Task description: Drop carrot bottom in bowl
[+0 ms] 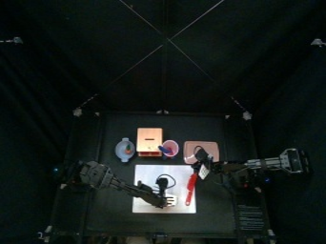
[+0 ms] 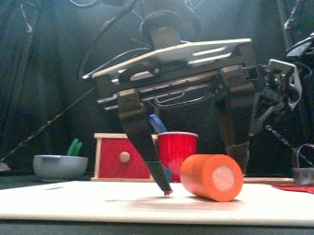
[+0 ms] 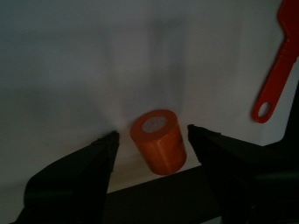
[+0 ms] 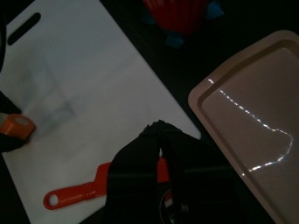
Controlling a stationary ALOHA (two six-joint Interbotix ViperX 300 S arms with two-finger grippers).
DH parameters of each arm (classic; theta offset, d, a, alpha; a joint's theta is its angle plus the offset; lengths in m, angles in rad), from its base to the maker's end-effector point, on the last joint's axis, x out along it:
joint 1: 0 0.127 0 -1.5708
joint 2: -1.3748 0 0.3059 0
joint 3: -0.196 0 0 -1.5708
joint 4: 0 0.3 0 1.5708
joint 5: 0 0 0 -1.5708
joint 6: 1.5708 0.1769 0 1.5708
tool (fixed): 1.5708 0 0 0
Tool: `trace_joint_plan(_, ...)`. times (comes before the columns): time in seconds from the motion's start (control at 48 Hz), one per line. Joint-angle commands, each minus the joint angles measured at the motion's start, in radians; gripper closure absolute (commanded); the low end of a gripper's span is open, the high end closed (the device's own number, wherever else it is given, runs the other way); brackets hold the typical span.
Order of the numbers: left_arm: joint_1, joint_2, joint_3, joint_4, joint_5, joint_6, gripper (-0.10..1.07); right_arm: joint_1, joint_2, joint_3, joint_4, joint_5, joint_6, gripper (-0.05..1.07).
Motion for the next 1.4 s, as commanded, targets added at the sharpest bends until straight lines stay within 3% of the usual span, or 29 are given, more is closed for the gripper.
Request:
trace_joint_plan(0.0,0.003,-0.015,-0.028,-0.002,0.003,0.003,0.09,-0.002,-0.005,-0.009,0.002,-0.006,0.0,0.95)
trace_joint_plan(0.188,0.0,-0.017,-0.025,-0.012,0.005,0.006,0.22,-0.002,-0.005,-0.009,0.0,-0.006,0.0,0.95)
trace_joint_plan(0.417,0.002,-0.075,0.002,-0.005,0.02,0.107,0.23,-0.002,-0.005,-0.008,0.002,-0.006,0.0,0.95)
trace_joint_plan(0.688,0.005,-0.268,0.091,-0.002,0.232,0.273,0.23,-0.005,-0.005,-0.002,0.002,-0.006,0.0,0.95)
trace_joint_plan(0.833,0.011,-0.337,0.156,0.006,0.29,0.322,0.23,-0.005,-0.005,0.006,0.008,-0.005,0.0,0.95)
trace_joint_plan(1.104,0.043,-0.545,0.377,0.098,0.394,0.313,0.23,-0.006,-0.005,0.008,0.061,0.014,0.0,0.95)
trace_joint_plan(1.375,0.19,-0.807,0.698,0.219,0.33,0.324,0.23,-0.006,-0.008,0.008,0.123,0.058,0.0,0.95)
